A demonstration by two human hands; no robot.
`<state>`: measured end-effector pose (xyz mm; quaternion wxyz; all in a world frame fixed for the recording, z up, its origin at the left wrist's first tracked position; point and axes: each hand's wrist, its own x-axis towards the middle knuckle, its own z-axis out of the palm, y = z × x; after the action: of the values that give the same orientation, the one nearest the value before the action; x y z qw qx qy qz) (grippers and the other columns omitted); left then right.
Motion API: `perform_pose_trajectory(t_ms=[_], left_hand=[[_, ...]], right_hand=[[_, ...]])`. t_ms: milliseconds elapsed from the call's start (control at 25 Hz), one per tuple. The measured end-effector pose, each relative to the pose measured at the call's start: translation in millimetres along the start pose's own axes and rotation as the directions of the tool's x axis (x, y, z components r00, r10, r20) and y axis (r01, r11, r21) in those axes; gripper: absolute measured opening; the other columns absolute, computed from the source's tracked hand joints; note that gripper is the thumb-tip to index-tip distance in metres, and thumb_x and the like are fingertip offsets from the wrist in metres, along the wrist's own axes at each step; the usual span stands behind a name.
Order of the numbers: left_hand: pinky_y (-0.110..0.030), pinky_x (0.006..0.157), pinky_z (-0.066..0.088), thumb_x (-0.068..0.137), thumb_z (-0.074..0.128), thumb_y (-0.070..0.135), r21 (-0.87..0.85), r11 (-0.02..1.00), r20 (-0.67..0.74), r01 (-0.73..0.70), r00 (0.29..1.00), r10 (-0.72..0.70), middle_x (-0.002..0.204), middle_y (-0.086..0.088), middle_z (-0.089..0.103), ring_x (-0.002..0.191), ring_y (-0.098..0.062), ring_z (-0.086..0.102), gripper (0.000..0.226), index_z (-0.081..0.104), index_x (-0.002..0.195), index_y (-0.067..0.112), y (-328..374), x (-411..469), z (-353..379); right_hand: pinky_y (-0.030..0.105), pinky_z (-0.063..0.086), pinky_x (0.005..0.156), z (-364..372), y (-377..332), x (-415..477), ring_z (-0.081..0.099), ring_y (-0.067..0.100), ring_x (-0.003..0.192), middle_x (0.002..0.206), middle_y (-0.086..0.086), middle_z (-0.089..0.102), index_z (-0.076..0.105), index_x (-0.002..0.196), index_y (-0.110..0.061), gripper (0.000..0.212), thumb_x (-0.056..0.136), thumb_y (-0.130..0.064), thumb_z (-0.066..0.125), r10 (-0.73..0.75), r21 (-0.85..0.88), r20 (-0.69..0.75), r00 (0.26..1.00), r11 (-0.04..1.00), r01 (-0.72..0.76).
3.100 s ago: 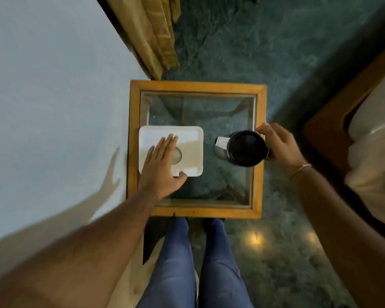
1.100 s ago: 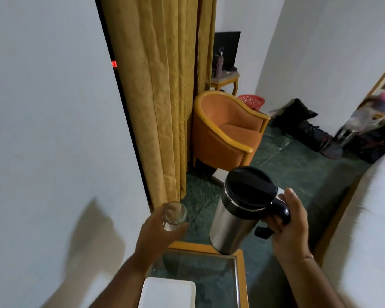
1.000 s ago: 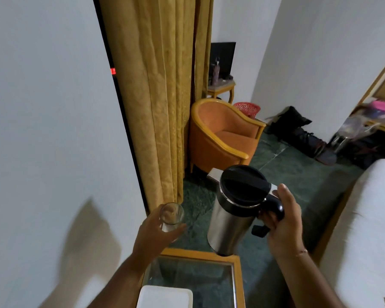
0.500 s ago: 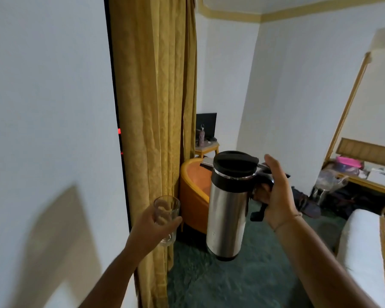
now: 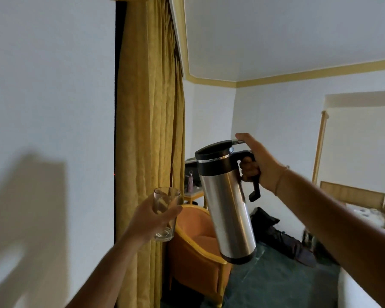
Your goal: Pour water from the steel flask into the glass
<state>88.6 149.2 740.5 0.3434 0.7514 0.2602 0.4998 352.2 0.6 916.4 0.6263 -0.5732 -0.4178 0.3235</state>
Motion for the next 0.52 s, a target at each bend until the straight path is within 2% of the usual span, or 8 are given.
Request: perform_pose_trajectory(t_ms=[120,160,320,520], left_hand=[[-0.035,0.073,0.071,0.057,0.074,0.100,0.030,0.997,0.013,-0.072,0.997,0.072,0.089,0.006,0.086,0.079,-0.015,0.085,0.068,0.071,0.103,0.049,9,-8,0],[-0.036,0.073,0.071,0.060,0.074,0.099,0.039,0.996,0.016,-0.085,0.996,0.084,0.090,0.008,0.086,0.080,-0.013,0.085,0.065,0.070,0.103,0.051,10,-11,1],[-0.046,0.074,0.074,0.063,0.074,0.098,0.076,0.994,0.001,-0.079,0.997,0.080,0.086,0.000,0.086,0.077,-0.015,0.086,0.073,0.070,0.104,0.038,9,-20,3],[-0.032,0.069,0.070,0.058,0.066,0.105,0.112,0.989,0.051,-0.092,0.995,0.087,0.088,0.022,0.082,0.075,-0.004,0.082,0.076,0.066,0.104,0.045,16,-29,6]], right_hand=[[0.023,0.029,0.042,8,-26,0,0.027,0.011,0.037,0.045,-0.005,0.037,0.043,0.045,-0.023,0.063,0.074,-0.071,0.072,0.071,-0.187,0.072,0.995,0.981,-0.057],[0.023,0.028,0.042,11,-31,-1,0.027,0.011,0.038,0.046,-0.005,0.036,0.043,0.046,-0.023,0.063,0.075,-0.071,0.071,0.096,-0.245,0.085,0.992,0.967,-0.072],[0.023,0.029,0.040,11,-39,-6,0.026,0.011,0.037,0.045,-0.006,0.036,0.042,0.047,-0.023,0.062,0.078,-0.068,0.070,0.145,-0.383,0.154,0.977,0.921,-0.076],[0.023,0.026,0.045,23,-45,-7,0.023,0.012,0.040,0.047,-0.005,0.032,0.041,0.047,-0.025,0.058,0.085,-0.058,0.070,0.115,-0.521,0.193,0.974,0.853,0.002]])
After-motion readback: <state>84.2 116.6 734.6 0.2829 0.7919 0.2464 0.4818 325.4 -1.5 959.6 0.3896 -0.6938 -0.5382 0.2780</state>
